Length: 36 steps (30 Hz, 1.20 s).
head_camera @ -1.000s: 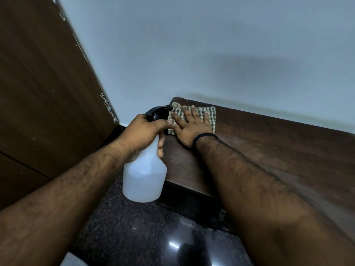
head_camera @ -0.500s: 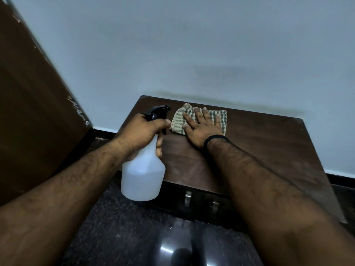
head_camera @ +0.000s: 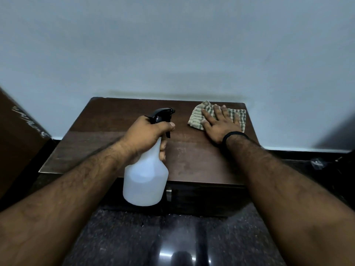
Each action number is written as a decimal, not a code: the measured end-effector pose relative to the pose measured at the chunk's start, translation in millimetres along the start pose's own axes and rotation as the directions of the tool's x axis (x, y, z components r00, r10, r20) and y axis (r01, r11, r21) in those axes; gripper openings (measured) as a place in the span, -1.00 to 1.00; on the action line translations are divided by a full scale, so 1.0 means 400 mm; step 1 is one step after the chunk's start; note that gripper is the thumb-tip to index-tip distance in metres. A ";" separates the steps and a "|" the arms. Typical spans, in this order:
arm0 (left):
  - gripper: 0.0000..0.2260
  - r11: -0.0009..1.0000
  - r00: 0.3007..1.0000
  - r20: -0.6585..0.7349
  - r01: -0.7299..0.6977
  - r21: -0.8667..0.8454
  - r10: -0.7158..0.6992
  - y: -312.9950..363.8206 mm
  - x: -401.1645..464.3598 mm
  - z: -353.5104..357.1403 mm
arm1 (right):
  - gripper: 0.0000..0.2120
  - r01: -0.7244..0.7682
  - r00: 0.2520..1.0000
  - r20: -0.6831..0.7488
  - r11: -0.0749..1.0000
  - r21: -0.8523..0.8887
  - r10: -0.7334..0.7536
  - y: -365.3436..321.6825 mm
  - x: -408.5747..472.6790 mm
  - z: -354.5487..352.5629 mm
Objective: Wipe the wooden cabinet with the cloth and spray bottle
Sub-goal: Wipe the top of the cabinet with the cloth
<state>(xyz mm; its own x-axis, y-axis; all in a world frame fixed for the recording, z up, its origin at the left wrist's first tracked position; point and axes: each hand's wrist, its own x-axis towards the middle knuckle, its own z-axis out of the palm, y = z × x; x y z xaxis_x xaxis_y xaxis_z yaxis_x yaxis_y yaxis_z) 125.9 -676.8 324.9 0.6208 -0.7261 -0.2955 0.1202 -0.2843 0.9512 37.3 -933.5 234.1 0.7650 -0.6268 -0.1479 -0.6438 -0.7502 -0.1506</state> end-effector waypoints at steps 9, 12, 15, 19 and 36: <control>-0.74 0.995 0.995 0.097 0.016 0.096 -0.026 -0.010 -0.028 0.125 | -0.44 -0.090 0.996 -0.013 0.996 0.018 0.090 0.139 -0.041 -0.017; -0.75 0.990 0.990 0.123 0.055 0.132 -0.071 -0.020 -0.042 0.144 | -0.44 -0.091 0.996 -0.023 0.995 0.029 0.091 0.142 -0.051 -0.014; -0.78 0.979 0.978 0.161 0.103 0.174 -0.132 -0.032 -0.056 0.139 | -0.44 -0.092 0.995 -0.024 0.995 0.033 0.092 0.144 -0.058 -0.012; -0.77 0.966 0.972 0.164 0.129 0.226 -0.168 -0.042 -0.071 0.124 | -0.44 -0.099 0.995 -0.019 0.995 0.031 0.100 0.142 -0.066 -0.012; -0.81 0.971 0.989 0.037 0.133 0.200 -0.143 -0.062 -0.123 -0.005 | -0.44 -0.123 0.992 -0.001 0.992 0.017 0.123 0.136 -0.084 -0.008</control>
<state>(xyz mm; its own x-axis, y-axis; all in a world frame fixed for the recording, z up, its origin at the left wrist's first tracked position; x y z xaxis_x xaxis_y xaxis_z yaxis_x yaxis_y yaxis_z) 93.9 -632.8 316.1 0.5680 -0.7007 -0.4317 0.0441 -0.4979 0.8661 -23.3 -954.0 234.2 0.6803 -0.7144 -0.1639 -0.7330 -0.6640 -0.1477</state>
